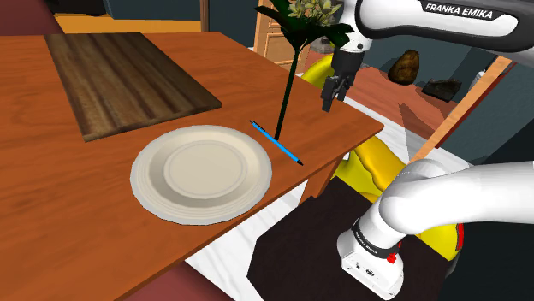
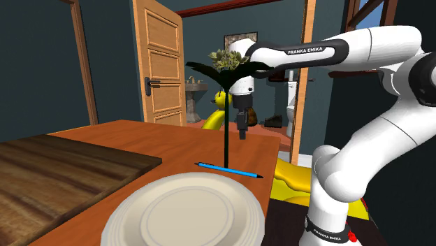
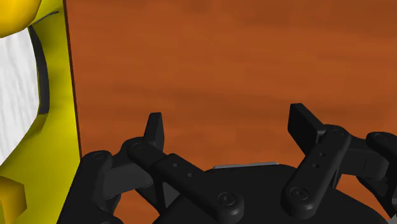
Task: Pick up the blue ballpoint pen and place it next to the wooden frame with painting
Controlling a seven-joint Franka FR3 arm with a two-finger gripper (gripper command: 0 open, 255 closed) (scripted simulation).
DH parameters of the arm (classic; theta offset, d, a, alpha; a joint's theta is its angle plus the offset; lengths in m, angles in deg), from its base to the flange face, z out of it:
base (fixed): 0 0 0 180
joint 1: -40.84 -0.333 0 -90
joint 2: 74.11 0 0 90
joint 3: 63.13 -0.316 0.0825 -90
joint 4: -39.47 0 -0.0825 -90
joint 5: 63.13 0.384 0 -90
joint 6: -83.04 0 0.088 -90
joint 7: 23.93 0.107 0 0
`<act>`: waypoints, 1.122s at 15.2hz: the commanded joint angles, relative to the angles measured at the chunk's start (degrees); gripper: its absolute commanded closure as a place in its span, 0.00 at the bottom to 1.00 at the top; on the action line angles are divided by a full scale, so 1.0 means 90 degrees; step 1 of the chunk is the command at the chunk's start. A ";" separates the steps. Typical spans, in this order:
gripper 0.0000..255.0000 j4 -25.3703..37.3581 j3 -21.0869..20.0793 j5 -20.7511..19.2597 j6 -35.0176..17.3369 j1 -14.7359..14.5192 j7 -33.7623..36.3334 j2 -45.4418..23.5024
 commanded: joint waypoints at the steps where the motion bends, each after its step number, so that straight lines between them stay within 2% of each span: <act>1: 0.00 0.0000 0.0000 0.0000 0.0000 0.0000 0.0000 0.0000; 9: 0.00 0.0160 -0.1080 0.0964 0.0479 -0.0359 0.1430 0.0202; 17: 0.00 0.0795 -0.2162 0.1883 0.0722 -0.0608 0.2912 -0.0141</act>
